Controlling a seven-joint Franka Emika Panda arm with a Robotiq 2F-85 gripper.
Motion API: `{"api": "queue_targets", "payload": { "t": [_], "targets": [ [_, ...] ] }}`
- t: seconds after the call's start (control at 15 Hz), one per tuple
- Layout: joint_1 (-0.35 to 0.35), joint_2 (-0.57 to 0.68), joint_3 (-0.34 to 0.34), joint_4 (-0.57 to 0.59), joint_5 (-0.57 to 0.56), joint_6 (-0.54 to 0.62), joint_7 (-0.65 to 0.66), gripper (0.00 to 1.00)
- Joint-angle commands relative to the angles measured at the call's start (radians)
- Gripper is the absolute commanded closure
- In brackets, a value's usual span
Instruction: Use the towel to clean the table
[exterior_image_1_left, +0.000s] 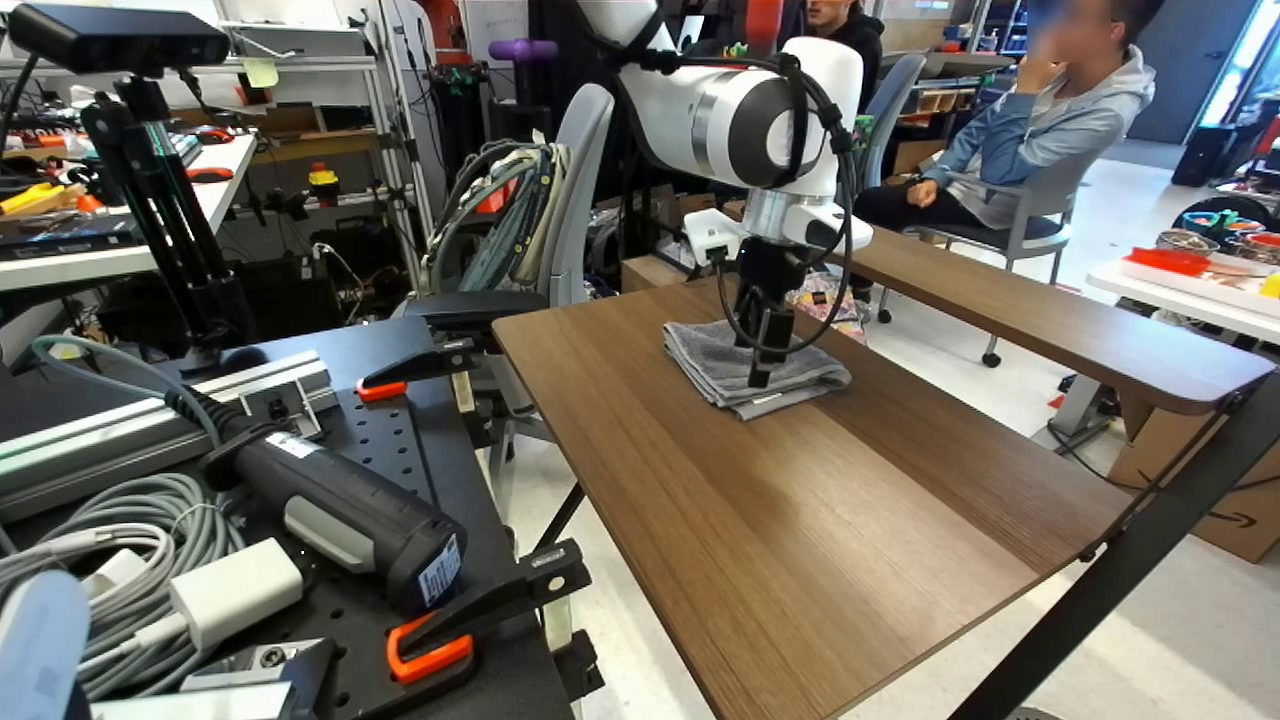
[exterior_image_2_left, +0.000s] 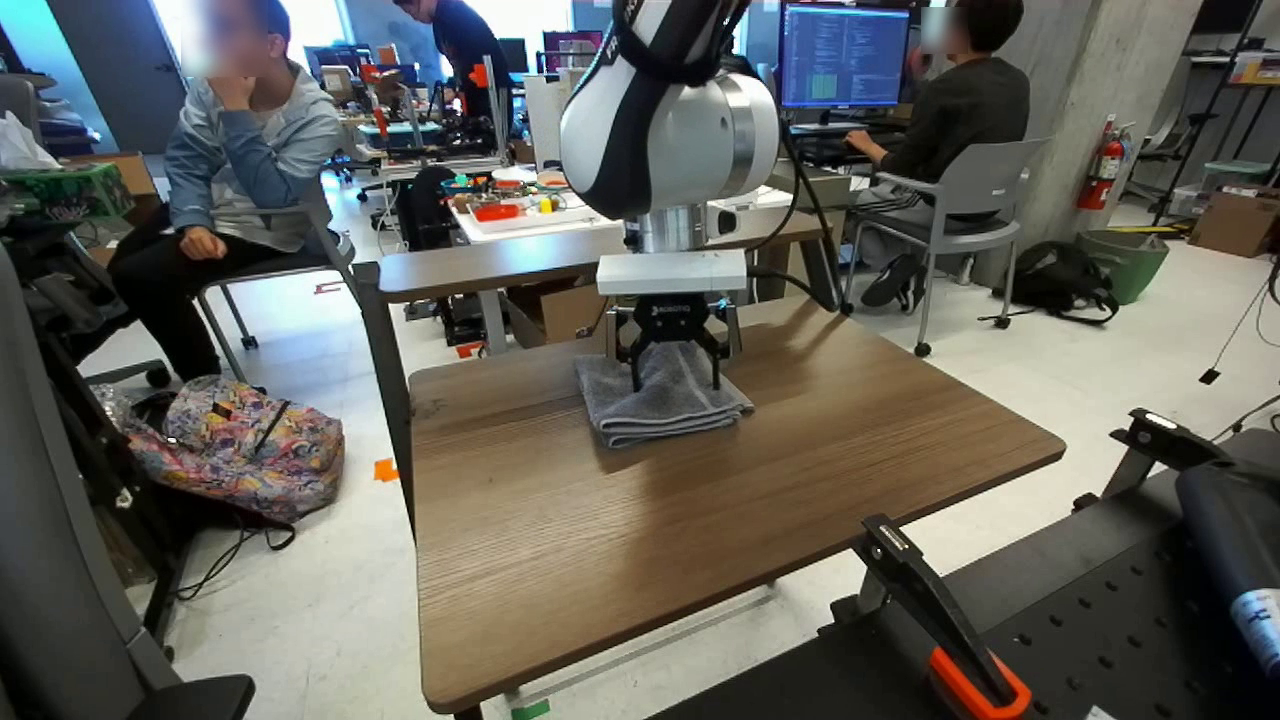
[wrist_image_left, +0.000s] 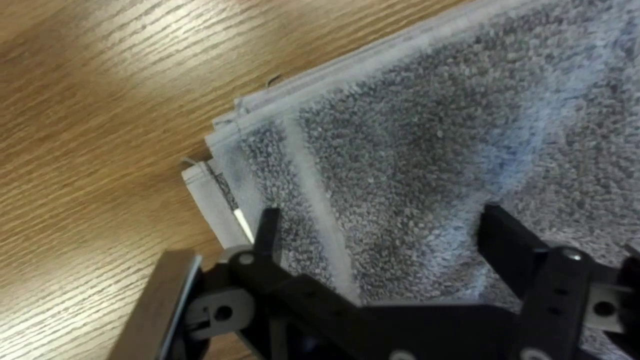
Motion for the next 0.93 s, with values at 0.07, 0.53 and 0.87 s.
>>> {"api": "queue_targets", "payload": {
  "t": [0.07,0.53,0.87],
  "targets": [
    [-0.027,0.041,-0.023,0.051,0.002,-0.012,-0.025,0.0],
    [-0.094,0.039,-0.09,0.03,-0.007,-0.009,-0.02,0.0],
    [-0.13,0.015,-0.117,0.002,-0.011,-0.001,-0.029,0.0]
  ]
}}
